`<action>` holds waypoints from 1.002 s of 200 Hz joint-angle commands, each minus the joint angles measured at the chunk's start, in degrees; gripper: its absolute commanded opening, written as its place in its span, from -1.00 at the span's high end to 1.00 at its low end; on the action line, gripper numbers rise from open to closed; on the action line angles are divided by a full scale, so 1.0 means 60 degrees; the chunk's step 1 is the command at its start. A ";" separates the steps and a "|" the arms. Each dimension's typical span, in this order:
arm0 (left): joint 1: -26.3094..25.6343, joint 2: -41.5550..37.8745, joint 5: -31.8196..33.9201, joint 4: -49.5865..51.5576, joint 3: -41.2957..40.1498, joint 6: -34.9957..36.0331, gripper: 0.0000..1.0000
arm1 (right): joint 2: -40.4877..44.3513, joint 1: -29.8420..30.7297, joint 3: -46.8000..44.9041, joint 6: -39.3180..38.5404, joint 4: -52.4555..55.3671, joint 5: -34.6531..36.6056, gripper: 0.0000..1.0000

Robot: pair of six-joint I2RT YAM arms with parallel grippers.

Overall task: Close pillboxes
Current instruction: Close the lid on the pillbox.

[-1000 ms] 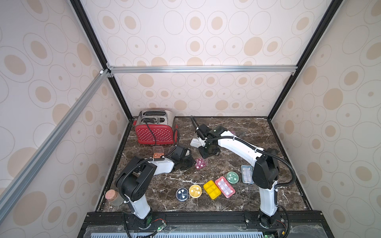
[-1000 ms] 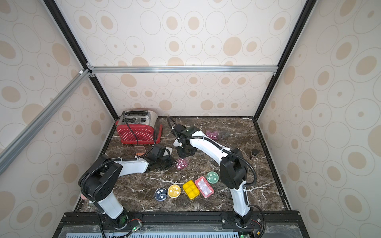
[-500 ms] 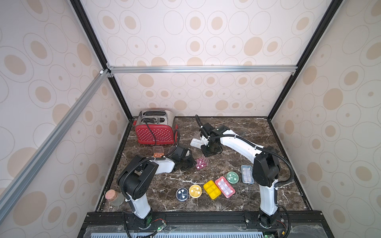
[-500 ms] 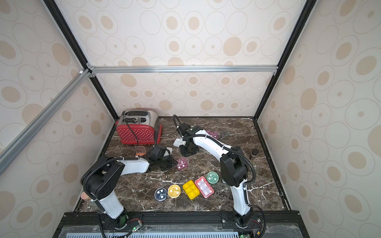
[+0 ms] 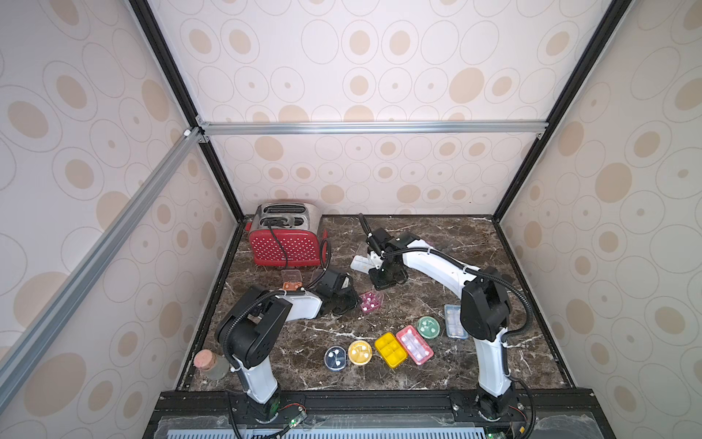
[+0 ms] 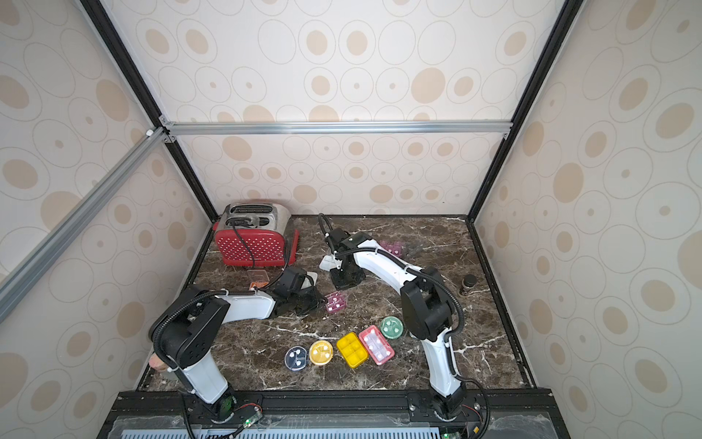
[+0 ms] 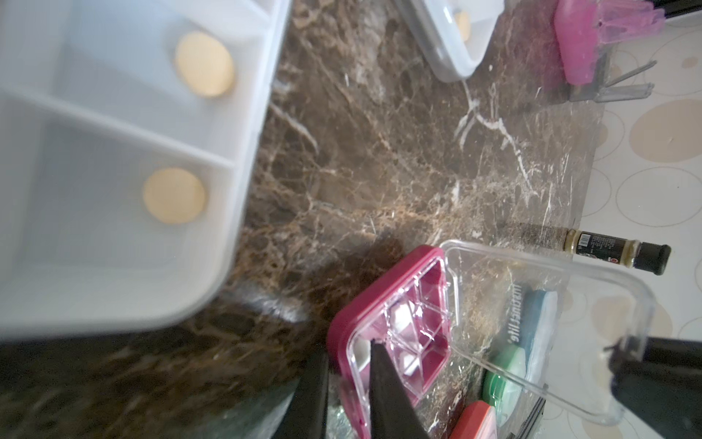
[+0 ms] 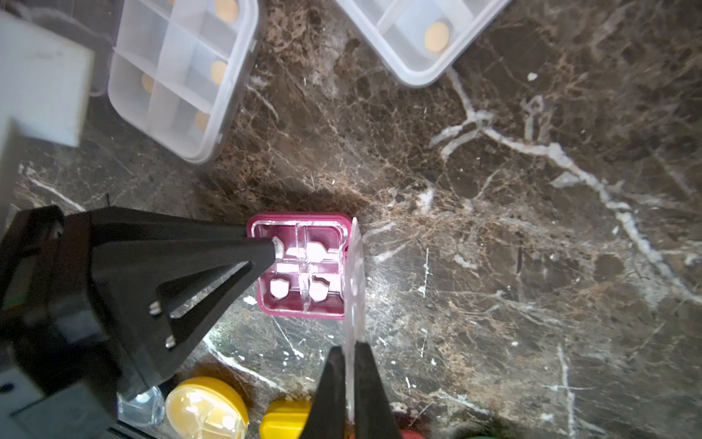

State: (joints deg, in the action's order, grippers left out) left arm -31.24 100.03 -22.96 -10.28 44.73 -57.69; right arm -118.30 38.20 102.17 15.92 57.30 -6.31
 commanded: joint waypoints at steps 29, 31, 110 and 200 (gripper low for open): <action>-0.0141 0.0162 -0.0141 0.0094 0.0338 -0.0100 0.60 | 0.0044 0.0237 -0.0124 -0.0287 -0.0249 -0.0586 0.86; -0.0151 0.0171 -0.0142 0.0101 0.0356 -0.0109 0.60 | 0.0044 0.0239 -0.0135 -0.0282 -0.0288 -0.0625 0.86; -0.0283 0.0064 -0.0181 -0.0190 0.0263 -0.0244 0.61 | -0.0345 0.0549 -0.0079 0.0364 -0.0612 -0.1550 0.56; -0.0286 -0.1451 -0.0232 0.0740 -0.0067 0.0298 0.50 | 0.0605 0.0176 -0.0619 0.1235 -0.1755 -0.1283 0.26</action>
State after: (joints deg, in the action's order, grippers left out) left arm -32.60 93.82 -23.44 -7.66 44.05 -57.67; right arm -118.76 40.91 100.73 20.36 50.28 -14.33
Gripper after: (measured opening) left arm 0.237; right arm 0.337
